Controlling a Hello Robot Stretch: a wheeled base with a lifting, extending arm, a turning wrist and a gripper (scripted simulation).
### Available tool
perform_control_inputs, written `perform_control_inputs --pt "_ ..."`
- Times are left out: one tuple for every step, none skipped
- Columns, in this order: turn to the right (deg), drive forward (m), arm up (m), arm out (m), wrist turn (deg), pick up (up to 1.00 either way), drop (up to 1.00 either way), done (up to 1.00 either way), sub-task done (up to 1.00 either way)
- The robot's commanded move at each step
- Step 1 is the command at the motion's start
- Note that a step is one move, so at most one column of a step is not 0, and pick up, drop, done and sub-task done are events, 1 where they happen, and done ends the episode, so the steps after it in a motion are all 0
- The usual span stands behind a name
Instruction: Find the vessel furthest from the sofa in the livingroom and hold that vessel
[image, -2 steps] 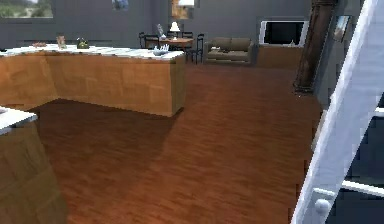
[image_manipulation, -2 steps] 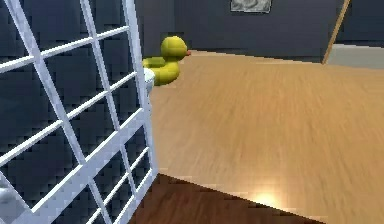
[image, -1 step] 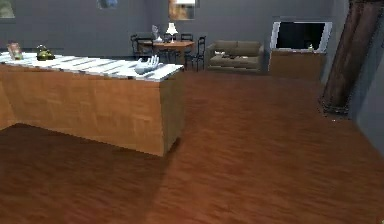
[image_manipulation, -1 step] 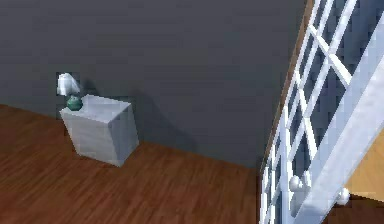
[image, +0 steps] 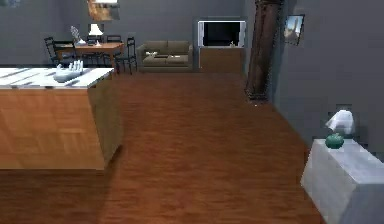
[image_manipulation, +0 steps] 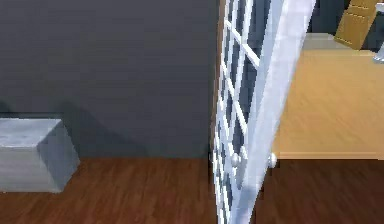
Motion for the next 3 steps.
perform_control_inputs --pt "0.0 1.00 0.00 0.00 0.0 0.00 0.00 0.00 0.00" --pt "0.0 1.00 0.00 0.00 0.0 0.00 0.00 0.00 0.00" --pt "3.0 0.00 0.00 0.00 0.0 0.00 0.00 0.00 0.00"
